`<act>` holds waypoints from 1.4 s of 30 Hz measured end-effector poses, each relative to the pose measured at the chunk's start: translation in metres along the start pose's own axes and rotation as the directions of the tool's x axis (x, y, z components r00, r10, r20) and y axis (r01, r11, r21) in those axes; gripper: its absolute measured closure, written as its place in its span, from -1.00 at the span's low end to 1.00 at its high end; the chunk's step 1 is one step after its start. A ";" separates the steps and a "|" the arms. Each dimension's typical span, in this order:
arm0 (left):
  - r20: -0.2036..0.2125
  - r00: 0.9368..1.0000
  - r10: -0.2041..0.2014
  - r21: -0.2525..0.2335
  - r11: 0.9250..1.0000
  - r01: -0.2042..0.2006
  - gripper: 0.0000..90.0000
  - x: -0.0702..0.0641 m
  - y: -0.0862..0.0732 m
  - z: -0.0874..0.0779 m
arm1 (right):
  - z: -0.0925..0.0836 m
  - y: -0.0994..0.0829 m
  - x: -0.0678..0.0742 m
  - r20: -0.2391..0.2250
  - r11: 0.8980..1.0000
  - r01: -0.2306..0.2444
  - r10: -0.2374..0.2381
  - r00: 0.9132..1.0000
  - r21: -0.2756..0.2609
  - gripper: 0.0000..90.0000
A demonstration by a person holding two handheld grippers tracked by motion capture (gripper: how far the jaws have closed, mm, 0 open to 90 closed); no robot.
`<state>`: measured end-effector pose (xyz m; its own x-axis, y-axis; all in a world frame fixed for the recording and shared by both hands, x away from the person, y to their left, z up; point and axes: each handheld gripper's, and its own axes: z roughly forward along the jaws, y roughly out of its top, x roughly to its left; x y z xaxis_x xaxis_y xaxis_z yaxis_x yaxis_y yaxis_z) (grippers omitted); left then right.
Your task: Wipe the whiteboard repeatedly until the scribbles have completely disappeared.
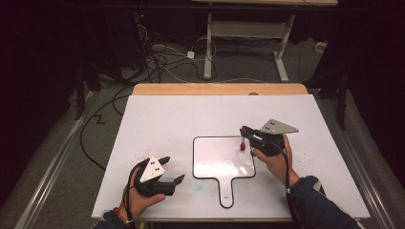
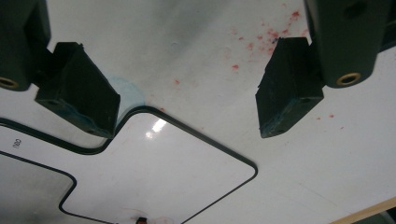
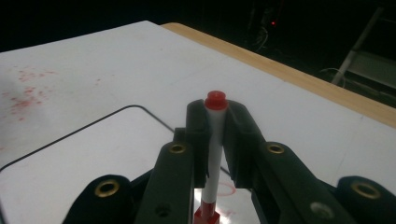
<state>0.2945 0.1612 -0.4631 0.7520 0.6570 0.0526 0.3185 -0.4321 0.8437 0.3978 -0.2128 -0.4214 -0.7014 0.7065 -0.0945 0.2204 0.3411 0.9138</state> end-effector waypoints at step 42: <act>0.013 1.000 0.016 0.009 1.000 -0.016 -0.53 -0.004 0.002 0.003 | -0.017 -0.009 0.008 0.015 1.000 0.018 -0.017 1.000 -0.018 0.82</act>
<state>0.2940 0.1562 -0.4633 0.7645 0.6419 0.0590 0.3114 -0.4479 0.8381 0.3784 -0.2208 -0.4237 -0.6951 0.7094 -0.1161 0.1957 0.3422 0.9190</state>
